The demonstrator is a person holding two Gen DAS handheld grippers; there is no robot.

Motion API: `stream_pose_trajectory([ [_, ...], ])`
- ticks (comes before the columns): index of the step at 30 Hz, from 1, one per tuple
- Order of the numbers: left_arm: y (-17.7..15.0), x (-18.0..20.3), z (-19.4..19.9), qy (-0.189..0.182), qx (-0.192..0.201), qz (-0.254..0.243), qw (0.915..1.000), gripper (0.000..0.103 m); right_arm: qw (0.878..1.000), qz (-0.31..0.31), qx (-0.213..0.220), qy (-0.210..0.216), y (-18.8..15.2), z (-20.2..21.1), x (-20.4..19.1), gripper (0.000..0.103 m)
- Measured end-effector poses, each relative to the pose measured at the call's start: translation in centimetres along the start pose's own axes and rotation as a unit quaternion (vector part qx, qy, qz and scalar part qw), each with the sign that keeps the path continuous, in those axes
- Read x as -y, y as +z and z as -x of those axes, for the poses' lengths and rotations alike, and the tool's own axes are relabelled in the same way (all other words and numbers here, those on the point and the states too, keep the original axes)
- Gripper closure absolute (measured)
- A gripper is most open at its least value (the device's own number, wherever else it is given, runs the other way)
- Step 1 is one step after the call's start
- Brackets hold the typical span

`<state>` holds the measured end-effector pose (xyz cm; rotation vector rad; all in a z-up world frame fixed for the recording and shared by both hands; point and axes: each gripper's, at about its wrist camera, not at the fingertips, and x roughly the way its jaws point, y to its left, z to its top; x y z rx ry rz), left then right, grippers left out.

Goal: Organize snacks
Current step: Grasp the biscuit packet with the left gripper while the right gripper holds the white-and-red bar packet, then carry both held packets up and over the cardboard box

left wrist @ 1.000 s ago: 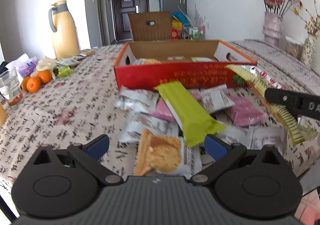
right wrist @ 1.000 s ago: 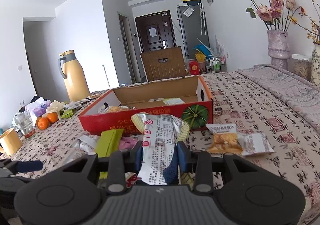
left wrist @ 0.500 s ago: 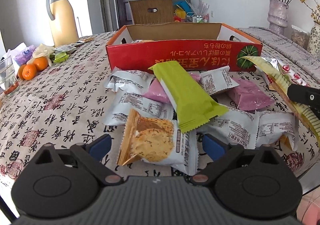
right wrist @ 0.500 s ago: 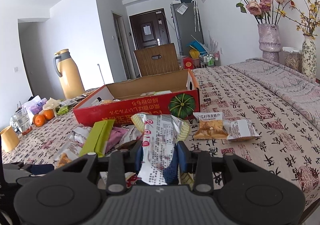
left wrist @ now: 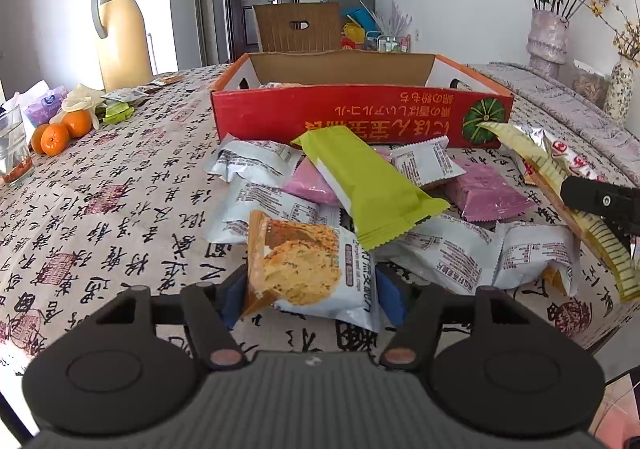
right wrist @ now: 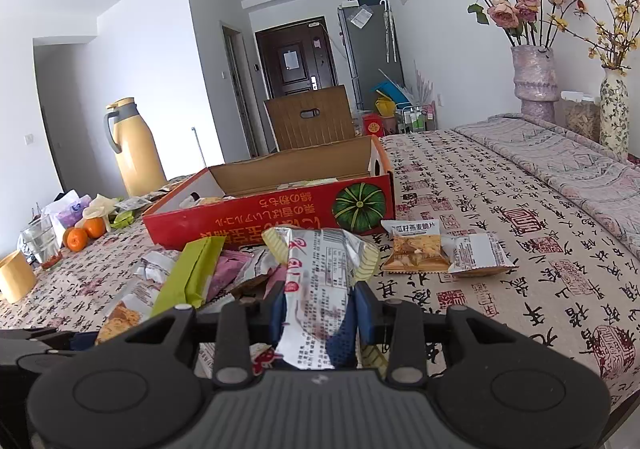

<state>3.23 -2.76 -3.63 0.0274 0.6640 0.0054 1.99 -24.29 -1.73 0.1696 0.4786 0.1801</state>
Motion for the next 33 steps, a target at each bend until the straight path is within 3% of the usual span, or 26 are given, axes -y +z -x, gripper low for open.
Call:
stream_pose_trajectory([
  [15, 1.9, -1.0, 2.0, -0.005, 0.043, 0.003, 0.9991, 0.036, 1.000, 0.007, 0.010, -0.005, 1.3, -0.4, -0.4, 0.068],
  [33, 10.5, -0.5, -1.0, -0.026, 0.094, 0.003, 0.9952, 0.036, 0.999, 0.021, 0.034, 0.011, 7.1, -6.0, -0.8, 0.068],
])
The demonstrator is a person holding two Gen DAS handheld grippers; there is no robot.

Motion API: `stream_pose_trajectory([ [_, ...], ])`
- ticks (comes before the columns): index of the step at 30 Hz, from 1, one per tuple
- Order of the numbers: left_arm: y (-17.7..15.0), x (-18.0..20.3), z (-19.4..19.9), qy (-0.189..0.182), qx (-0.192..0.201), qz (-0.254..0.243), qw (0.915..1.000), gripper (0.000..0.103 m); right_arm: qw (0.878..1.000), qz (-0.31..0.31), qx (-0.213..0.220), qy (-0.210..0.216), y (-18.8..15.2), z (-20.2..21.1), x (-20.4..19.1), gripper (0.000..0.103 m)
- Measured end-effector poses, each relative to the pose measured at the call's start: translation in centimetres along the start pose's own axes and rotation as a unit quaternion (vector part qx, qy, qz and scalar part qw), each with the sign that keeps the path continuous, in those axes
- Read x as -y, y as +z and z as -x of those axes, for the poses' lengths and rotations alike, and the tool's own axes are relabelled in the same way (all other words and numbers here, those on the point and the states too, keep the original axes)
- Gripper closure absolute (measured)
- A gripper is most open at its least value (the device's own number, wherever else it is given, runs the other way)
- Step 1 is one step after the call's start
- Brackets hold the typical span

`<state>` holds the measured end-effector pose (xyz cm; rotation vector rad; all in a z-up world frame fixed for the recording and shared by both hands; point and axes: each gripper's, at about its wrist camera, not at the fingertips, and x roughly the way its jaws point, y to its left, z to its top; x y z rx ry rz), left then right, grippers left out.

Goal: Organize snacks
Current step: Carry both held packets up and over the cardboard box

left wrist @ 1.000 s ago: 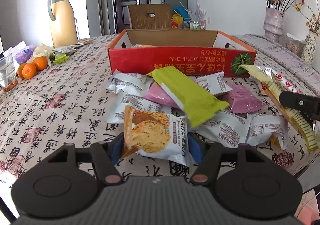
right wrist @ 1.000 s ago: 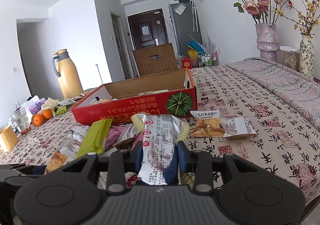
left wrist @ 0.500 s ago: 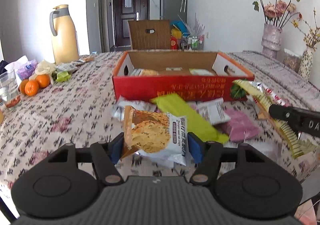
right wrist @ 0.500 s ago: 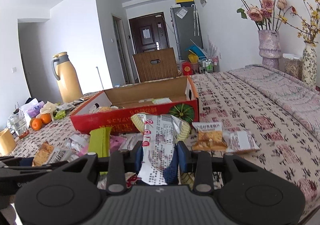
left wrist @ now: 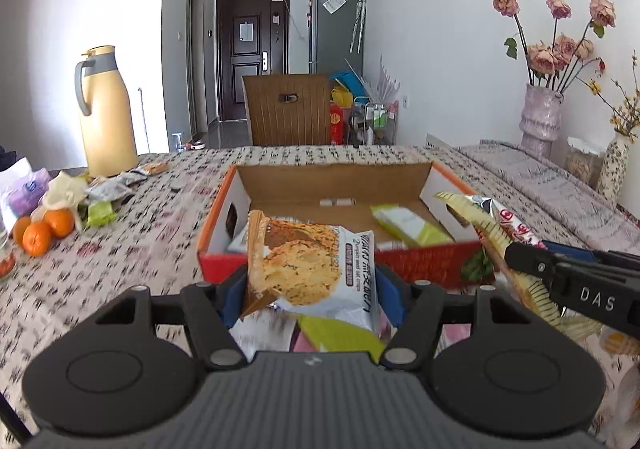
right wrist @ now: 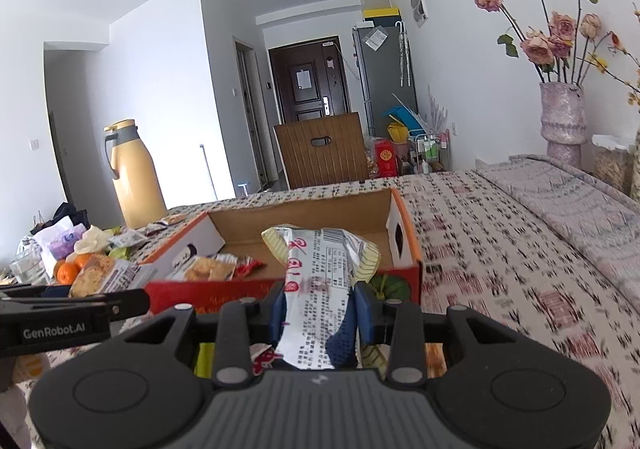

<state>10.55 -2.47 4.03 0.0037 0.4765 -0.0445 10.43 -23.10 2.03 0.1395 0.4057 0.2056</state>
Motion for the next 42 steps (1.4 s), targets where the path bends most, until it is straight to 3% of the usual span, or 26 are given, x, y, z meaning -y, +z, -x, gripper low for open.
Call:
stream_pose_trajectory([
  [22, 7.5, -0.3, -10.1, 0.010, 0.011, 0.023, 0.9996, 0.036, 1.000, 0.010, 0.008, -0.004, 7.4, -11.7, 0.7, 0.068],
  [33, 6.6, -1.9, -14.8, 0.025, -0.023, 0.042, 0.9985, 0.036, 1.000, 0.007, -0.025, 0.000, 6.2, -16.4, 1.2, 0.068],
  [39, 6.0, -2.3, -15.0, 0.027, -0.032, 0.050, 0.9979, 0.036, 0.999, 0.010, -0.043, 0.000, 5.2, -17.2, 1.3, 0.068],
  [42, 5.9, -2.5, -15.0, 0.035, -0.032, 0.055, 0.9974, 0.030, 0.999, 0.012, -0.048, -0.006, 5.0, -17.3, 1.3, 0.065],
])
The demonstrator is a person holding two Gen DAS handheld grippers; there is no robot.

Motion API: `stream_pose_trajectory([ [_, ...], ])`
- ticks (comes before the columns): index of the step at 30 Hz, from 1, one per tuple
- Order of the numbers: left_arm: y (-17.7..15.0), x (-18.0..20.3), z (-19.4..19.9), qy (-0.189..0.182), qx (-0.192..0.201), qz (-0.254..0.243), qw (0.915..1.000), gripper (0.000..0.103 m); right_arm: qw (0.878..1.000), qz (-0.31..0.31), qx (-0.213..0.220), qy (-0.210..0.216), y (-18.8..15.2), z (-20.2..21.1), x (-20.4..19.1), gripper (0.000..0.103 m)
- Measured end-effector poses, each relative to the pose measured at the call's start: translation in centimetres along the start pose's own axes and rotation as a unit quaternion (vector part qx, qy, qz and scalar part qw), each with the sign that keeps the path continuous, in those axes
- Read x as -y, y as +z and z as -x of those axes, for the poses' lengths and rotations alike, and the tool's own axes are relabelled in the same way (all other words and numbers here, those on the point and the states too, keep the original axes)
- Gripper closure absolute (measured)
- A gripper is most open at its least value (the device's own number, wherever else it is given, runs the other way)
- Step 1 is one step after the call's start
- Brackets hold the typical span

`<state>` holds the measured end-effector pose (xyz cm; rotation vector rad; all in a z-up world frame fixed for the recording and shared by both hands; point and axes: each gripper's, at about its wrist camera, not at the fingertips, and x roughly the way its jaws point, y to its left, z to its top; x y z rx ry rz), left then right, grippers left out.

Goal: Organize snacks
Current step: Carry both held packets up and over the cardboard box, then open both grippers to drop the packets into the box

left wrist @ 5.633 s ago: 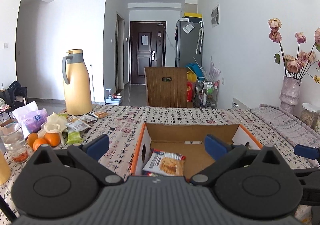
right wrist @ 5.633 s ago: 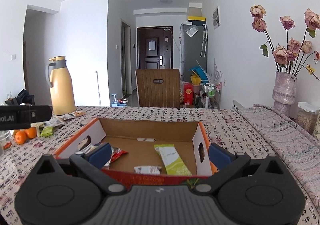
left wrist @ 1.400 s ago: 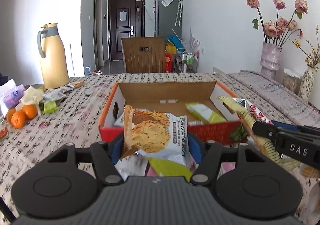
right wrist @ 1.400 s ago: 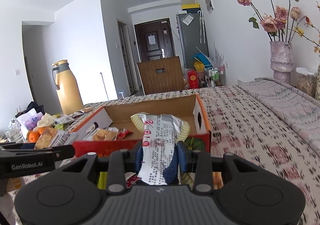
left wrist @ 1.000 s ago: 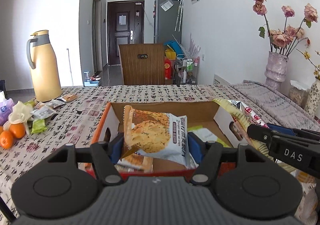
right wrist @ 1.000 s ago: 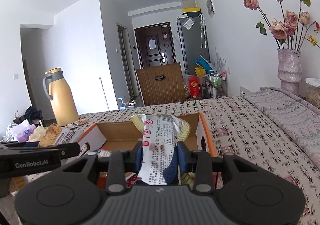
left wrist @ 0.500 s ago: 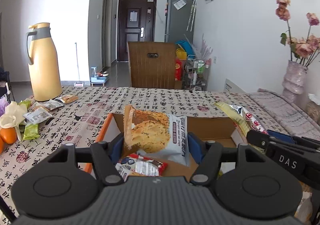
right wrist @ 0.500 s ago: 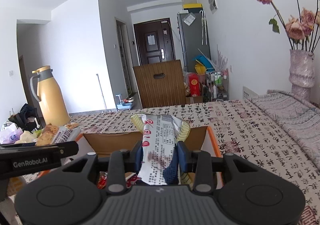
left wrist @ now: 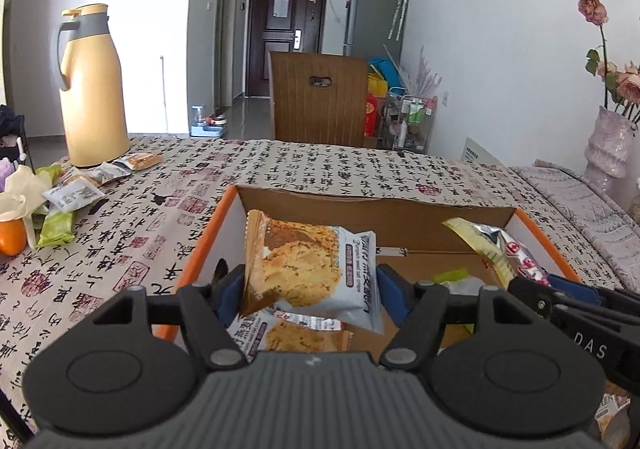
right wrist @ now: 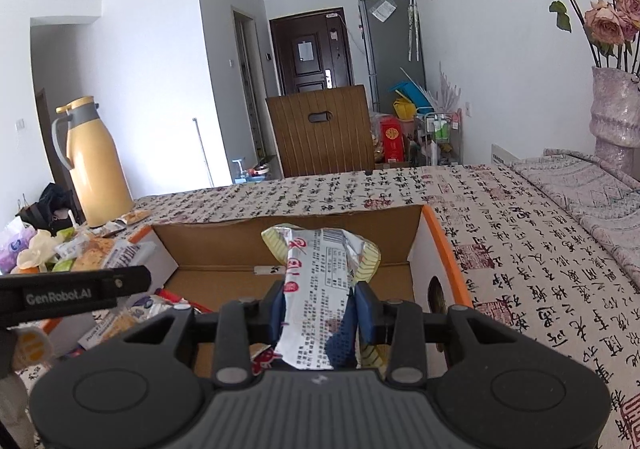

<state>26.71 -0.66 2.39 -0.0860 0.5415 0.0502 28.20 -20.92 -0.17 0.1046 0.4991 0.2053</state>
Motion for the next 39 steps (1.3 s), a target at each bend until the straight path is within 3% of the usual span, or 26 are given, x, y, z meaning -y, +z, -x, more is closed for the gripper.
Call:
stream_pose_trajectory([
  [3, 0.0, -0.1, 0.3, 0.008, 0.009, 0.001, 0.9999, 0.018, 1.000, 0.000, 0.004, -0.015, 0.0, 0.2, 0.1, 0.048],
  [5, 0.0, 0.0, 0.7, 0.009, 0.018, 0.002, 0.9998, 0.002, 1.000, -0.005, 0.013, -0.019, 0.0, 0.5, 0.3, 0.036],
  [6, 0.0, 0.0, 0.9, 0.013, 0.023, 0.002, 0.9996, 0.000, 1.000, -0.007, 0.017, -0.019, 0.1, 0.7, 0.4, 0.033],
  [8, 0.0, 0.0, 1.1, 0.015, 0.028, 0.003, 0.9995, 0.000, 0.999, -0.011, 0.023, -0.022, 0.2, 1.0, 0.4, 0.015],
  [12, 0.0, 0.0, 1.3, 0.015, 0.030, 0.004, 0.9994, 0.000, 0.999, -0.016, 0.033, -0.023, 0.3, 1.4, 0.6, 0.001],
  [27, 0.2, 0.0, 1.8, 0.017, 0.033, 0.007, 0.9993, 0.000, 0.998, -0.008, 0.045, -0.037, 0.7, 1.8, 0.4, 0.000],
  [39, 1.0, 0.3, 5.0, 0.025, 0.053, 0.006, 0.9982, 0.000, 0.996, 0.006, 0.078, -0.044, 2.0, 5.8, -0.3, 0.000],
])
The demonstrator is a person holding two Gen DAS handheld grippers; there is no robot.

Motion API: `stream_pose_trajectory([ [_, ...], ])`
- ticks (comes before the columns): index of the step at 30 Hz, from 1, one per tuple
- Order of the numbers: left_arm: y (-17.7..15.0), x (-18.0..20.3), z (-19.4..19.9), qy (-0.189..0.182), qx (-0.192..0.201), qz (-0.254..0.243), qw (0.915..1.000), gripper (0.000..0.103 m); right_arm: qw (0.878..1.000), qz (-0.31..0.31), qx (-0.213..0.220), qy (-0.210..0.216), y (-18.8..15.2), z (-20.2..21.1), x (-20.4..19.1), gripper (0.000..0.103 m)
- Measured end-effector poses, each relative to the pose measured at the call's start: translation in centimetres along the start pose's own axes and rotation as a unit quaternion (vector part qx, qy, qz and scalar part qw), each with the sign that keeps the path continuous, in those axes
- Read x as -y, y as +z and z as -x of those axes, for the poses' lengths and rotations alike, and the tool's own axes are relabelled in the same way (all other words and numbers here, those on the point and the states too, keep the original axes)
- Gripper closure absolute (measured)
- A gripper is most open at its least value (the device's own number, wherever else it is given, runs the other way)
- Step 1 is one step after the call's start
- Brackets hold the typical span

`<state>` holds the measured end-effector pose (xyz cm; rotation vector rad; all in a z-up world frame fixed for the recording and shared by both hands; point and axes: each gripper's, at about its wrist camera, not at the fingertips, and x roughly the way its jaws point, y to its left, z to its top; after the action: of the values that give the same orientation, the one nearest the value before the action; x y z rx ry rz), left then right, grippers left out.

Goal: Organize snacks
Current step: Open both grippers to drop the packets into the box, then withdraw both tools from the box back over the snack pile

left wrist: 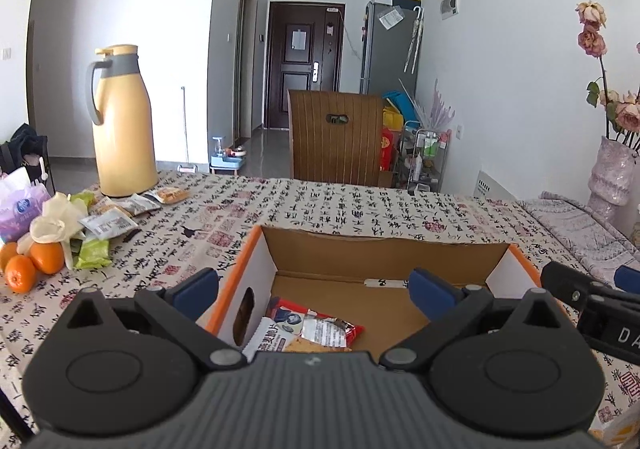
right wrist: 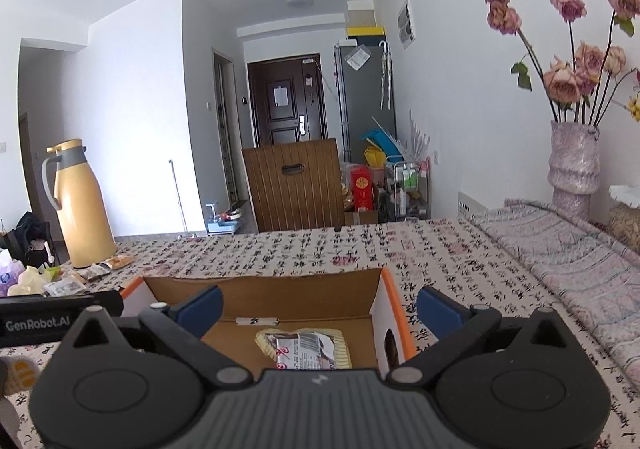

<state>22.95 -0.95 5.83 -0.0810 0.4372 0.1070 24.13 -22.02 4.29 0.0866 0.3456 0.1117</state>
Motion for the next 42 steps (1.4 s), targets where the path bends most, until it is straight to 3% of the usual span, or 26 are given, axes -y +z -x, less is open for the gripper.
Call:
stream_pose_trajectory([
  [13, -1.1, -1.2, 5.0, 0.007, 0.014, 0.003, 0.9999, 0.000, 1.000, 0.012, 0.017, 0.007, -0.2, 5.3, -0.9, 0.000],
  [32, -5.7, -5.2, 9.3, 0.006, 0.002, -0.001, 1.0000, 0.000, 1.000, 0.015, -0.015, 0.019, -4.5, 10.6, -0.8, 0.000],
  [42, -8.9, -7.3, 10.3, 0.006, -0.023, 0.007, 0.9997, 0.000, 0.999, 0.015, -0.036, 0.029, -7.1, 12.3, -0.6, 0.000],
])
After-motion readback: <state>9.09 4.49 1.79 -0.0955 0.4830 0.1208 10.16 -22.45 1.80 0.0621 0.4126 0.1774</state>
